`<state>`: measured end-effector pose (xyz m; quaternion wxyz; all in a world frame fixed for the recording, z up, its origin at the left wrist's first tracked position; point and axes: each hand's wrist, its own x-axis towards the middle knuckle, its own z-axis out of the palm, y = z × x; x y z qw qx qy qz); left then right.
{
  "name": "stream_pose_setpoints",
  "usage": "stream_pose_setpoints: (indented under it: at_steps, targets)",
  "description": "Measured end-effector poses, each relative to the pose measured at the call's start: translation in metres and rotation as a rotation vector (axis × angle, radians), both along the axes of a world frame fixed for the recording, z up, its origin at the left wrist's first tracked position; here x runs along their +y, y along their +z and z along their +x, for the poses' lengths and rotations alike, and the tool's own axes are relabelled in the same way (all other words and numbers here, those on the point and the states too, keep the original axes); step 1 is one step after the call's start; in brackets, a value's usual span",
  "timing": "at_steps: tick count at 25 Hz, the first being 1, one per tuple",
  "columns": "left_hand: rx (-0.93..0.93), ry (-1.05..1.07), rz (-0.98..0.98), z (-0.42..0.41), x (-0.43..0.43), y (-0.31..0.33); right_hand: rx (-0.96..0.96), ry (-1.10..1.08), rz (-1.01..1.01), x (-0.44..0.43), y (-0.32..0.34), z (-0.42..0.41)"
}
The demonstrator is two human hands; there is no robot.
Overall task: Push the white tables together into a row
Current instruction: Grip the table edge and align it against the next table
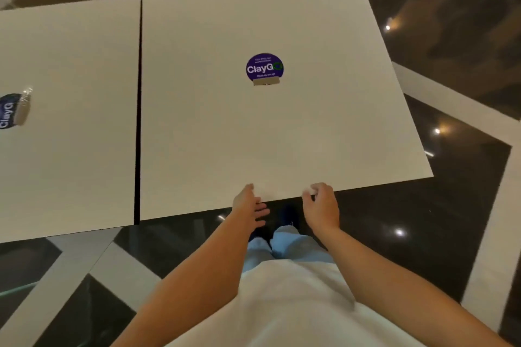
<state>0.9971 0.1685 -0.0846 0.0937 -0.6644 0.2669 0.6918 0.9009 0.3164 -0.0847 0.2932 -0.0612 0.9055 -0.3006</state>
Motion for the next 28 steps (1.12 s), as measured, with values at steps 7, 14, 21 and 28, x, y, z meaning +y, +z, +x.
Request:
stream_pose_setpoints:
  at_steps: [7,14,21,28]
  targets:
    - [0.001,0.832,0.047,-0.011,0.002,-0.018,-0.590,-1.120,-0.342,-0.030,-0.016,-0.026]
    - [0.112,1.000,0.037,0.014,-0.020,-0.042,-0.587,-1.259,-0.639,0.008,-0.032,-0.093]
    - [-0.022,0.934,-0.059,0.015,-0.027,-0.050,-0.535,-1.257,-0.477,0.018,-0.035,-0.110]
    - [0.004,0.872,-0.035,0.028,-0.037,-0.051,-0.527,-1.265,-0.485,0.018,-0.032,-0.101]
